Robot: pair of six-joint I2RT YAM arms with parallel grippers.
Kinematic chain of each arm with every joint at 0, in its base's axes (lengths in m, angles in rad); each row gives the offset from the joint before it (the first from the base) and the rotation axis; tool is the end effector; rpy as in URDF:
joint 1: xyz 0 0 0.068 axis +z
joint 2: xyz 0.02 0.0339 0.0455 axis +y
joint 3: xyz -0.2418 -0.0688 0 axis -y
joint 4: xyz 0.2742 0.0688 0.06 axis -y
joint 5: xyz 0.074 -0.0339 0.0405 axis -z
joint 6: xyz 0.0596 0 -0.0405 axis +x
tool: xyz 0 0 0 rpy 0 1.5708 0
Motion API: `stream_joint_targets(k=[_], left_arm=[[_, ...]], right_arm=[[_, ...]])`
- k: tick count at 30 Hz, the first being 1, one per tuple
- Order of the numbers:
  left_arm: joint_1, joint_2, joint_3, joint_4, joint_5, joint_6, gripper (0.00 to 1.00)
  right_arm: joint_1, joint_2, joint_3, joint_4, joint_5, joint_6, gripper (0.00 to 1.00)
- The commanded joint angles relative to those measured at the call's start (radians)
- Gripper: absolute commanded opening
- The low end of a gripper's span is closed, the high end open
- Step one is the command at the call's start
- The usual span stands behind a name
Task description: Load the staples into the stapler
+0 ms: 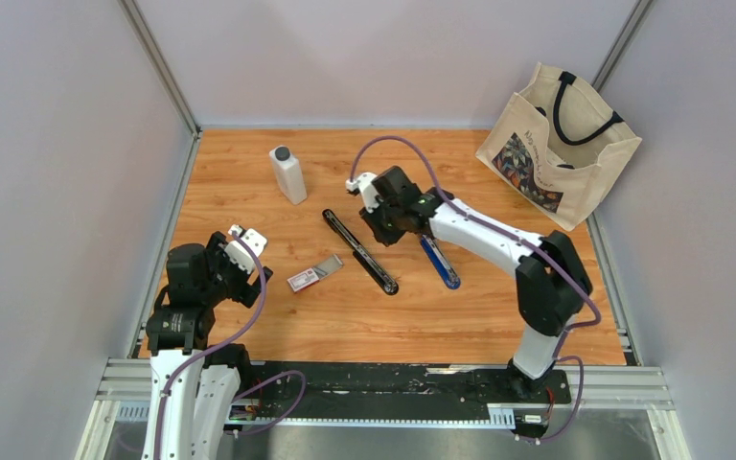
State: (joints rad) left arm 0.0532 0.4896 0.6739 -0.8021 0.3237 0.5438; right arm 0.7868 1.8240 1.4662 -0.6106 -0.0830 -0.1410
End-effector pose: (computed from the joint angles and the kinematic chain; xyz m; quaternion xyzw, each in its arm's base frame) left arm 0.1723 -0.0098 0.2609 0.2847 0.8328 -0.0037 0.4748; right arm 0.3030 0.3108 0.1978 -0.4379 0.8478 0.1316 0.2685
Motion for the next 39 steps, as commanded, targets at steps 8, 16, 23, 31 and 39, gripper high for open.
stream_joint_targets(k=[8, 16, 23, 31, 39], left_arm=[[0.007, 0.003, -0.011, 0.035, -0.003, -0.01, 0.92], [0.008, 0.007, -0.016, 0.043, -0.015, -0.008, 0.92], [0.007, 0.007, -0.016, 0.043, -0.015, -0.008, 0.92], [0.007, 0.006, -0.017, 0.044, -0.015, -0.01, 0.92], [0.008, 0.003, -0.016, 0.044, -0.018, -0.008, 0.92]], right_arm=[[-0.041, -0.242, -0.368, 0.262, -0.06, 0.136, 0.22], [-0.037, -0.226, -0.386, 0.333, -0.081, 0.26, 0.21], [-0.001, -0.192, -0.395, 0.348, -0.047, 0.299, 0.22], [0.031, -0.184, -0.415, 0.347, 0.003, 0.323, 0.22], [0.031, -0.195, -0.443, 0.357, 0.025, 0.337, 0.21]])
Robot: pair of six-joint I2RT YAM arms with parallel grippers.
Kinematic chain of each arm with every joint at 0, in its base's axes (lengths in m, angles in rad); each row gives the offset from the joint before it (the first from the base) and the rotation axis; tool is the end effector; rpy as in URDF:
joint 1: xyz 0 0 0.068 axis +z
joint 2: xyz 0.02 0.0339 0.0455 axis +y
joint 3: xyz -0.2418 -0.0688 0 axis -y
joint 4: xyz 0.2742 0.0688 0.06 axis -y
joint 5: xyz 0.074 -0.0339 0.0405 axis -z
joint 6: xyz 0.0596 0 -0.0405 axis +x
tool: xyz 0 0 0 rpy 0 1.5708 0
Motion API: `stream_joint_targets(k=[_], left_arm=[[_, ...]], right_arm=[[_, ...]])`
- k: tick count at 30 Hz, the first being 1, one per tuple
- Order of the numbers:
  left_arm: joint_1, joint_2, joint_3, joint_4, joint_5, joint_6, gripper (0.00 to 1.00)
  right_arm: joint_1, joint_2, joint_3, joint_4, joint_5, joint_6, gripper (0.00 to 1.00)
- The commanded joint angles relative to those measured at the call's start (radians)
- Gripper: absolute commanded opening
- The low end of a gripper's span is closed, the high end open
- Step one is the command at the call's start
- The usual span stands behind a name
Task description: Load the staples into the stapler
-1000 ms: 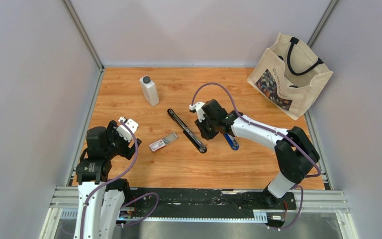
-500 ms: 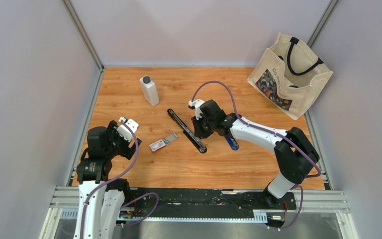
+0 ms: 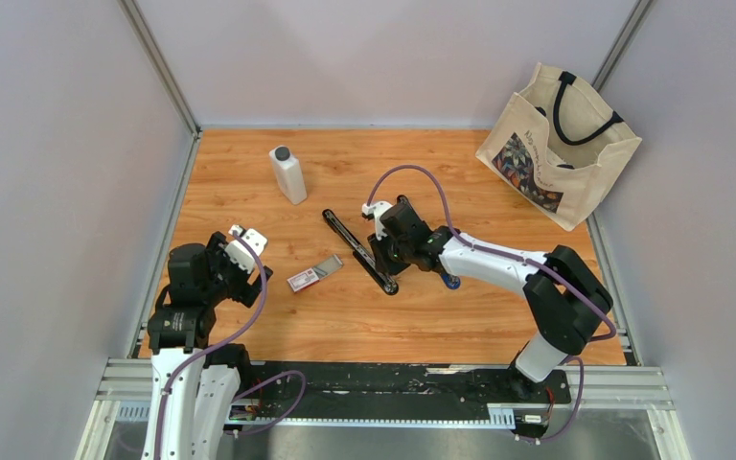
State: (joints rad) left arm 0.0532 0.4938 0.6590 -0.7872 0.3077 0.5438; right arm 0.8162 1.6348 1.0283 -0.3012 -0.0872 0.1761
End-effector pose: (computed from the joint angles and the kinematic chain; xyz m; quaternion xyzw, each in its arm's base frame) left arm 0.1747 -0.0088 0.2562 0.2814 0.8357 0.0025 0.4715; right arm 0.2545 0.2783 0.1427 -0.3107 0.8922 0.1911 0.2664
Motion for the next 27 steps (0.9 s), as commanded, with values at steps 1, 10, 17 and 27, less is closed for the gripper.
stream_joint_targets(k=[1, 10, 17, 27], left_arm=[[0.008, 0.0, -0.002, 0.029, -0.002, -0.007, 0.92], [0.008, 0.003, -0.001, 0.031, -0.002, -0.005, 0.92], [0.007, 0.003, -0.004, 0.029, -0.001, -0.007, 0.92], [0.008, 0.003, -0.002, 0.029, -0.004, -0.007, 0.92]], right_arm=[[0.001, -0.004, -0.008, 0.05, 0.027, 0.022, 0.21], [0.0, 0.007, -0.017, 0.053, 0.03, 0.025, 0.2], [-0.002, 0.014, -0.02, 0.053, 0.029, 0.022, 0.2], [-0.015, 0.02, -0.022, 0.051, 0.014, 0.019, 0.2]])
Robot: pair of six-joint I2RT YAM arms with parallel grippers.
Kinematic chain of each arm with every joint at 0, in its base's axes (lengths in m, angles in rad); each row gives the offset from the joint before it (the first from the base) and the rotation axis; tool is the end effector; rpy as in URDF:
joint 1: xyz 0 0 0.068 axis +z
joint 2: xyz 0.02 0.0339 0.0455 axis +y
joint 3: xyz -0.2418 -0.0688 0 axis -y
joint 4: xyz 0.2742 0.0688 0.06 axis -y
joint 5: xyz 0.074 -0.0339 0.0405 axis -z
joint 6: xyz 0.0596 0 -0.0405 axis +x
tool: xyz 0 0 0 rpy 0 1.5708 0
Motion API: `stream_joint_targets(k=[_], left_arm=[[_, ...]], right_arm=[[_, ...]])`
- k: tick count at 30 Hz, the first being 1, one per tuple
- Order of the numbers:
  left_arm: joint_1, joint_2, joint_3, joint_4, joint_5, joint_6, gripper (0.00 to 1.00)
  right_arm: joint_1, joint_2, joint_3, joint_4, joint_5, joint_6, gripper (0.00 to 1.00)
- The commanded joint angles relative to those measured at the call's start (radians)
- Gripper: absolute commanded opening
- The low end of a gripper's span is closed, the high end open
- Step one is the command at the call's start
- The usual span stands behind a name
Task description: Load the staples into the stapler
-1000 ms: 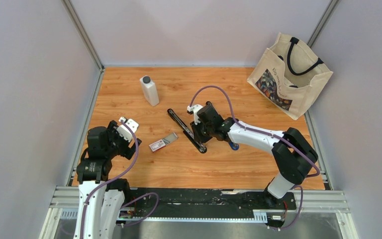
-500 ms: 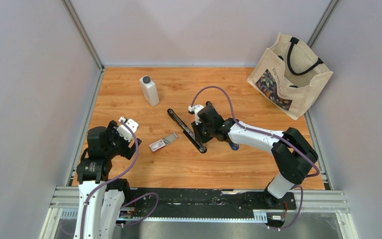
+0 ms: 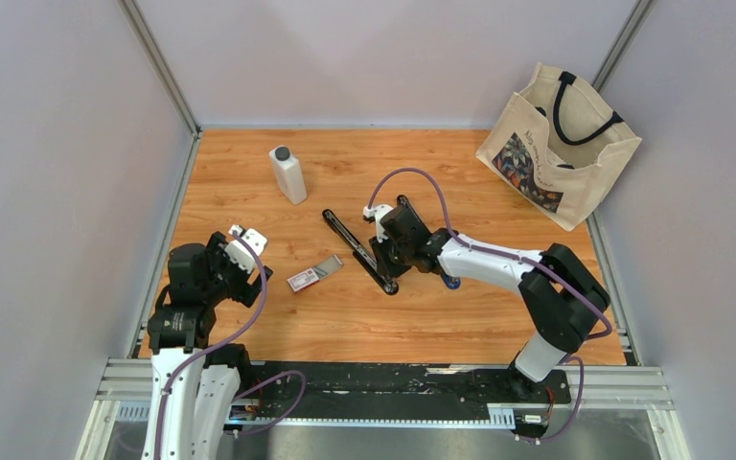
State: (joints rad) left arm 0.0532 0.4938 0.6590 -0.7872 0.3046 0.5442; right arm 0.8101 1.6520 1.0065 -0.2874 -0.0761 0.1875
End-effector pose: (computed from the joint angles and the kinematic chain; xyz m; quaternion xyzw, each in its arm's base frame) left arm 0.1747 -0.0086 0.2561 0.2809 0.8361 0.0039 0.4712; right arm 0.2547 0.2742 0.1303 -0.3020 0.8996 0.1816 0.2579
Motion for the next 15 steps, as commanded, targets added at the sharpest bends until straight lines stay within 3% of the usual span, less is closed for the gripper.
stream_joint_targets(k=[1, 15], left_arm=[[0.007, 0.003, -0.004, 0.029, 0.001, -0.006, 0.92], [0.008, 0.005, -0.004, 0.031, -0.001, -0.007, 0.92]], right_arm=[[-0.011, 0.0, 0.001, 0.037, 0.001, 0.009, 0.2], [-0.025, 0.017, -0.002, 0.039, -0.047, -0.003, 0.19]])
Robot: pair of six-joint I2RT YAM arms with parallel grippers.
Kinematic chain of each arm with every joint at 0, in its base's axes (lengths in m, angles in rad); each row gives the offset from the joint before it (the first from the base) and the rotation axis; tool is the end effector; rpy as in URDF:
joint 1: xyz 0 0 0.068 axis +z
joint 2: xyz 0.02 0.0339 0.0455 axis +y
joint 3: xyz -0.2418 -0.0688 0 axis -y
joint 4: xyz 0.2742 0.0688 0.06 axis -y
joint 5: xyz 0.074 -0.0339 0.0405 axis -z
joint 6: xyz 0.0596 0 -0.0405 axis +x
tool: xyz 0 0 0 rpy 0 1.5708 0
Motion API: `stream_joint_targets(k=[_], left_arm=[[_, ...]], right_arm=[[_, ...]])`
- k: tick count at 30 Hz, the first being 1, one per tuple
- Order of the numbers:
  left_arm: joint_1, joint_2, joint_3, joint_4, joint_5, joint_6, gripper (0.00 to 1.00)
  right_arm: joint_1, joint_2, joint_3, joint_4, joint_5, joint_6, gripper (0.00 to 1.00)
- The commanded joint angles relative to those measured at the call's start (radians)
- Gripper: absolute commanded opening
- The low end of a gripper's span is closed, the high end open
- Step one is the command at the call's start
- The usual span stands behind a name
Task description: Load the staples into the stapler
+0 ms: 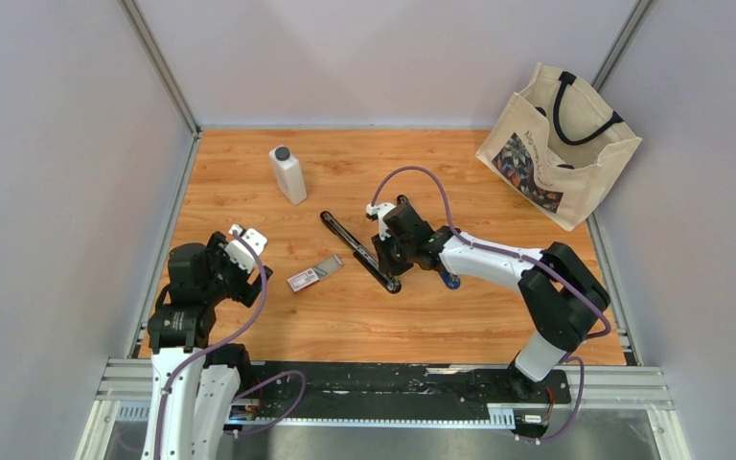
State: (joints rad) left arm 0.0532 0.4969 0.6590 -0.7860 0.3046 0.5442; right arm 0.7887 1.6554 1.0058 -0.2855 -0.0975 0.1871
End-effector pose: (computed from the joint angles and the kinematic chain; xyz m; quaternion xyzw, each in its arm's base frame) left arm 0.1753 -0.0086 0.2558 0.2809 0.8365 0.0036 0.4705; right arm 0.2596 0.2696 0.1291 -0.2957 0.9017 0.1872 0.2540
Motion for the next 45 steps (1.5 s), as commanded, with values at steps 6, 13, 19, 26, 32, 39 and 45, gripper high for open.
stream_joint_targets(k=[6, 13, 19, 26, 32, 39, 45], left_arm=[[0.007, 0.002, -0.002, 0.03, -0.001, -0.006, 0.92], [0.007, 0.002, -0.002, 0.03, 0.001, -0.006, 0.92], [0.008, 0.002, -0.002, 0.03, 0.002, -0.006, 0.92], [0.008, 0.002, -0.002, 0.028, 0.002, -0.009, 0.92], [0.007, -0.003, -0.004, 0.03, 0.001, -0.007, 0.92], [0.007, -0.003, 0.001, 0.024, 0.021, -0.007, 0.92], [0.008, -0.015, 0.001, 0.018, 0.031, -0.009, 0.93]], right_arm=[[-0.003, 0.017, 0.001, 0.031, -0.03, -0.017, 0.2], [-0.003, 0.02, 0.004, 0.031, -0.034, -0.021, 0.23], [-0.003, 0.018, 0.007, 0.028, -0.034, -0.025, 0.26], [-0.005, 0.014, 0.007, 0.028, -0.031, -0.032, 0.32], [-0.002, -0.003, 0.04, 0.005, 0.004, -0.093, 0.42], [-0.008, 0.029, 0.168, -0.156, -0.036, -0.297, 0.49], [-0.008, 0.017, 0.123, -0.23, -0.035, -0.391, 0.5]])
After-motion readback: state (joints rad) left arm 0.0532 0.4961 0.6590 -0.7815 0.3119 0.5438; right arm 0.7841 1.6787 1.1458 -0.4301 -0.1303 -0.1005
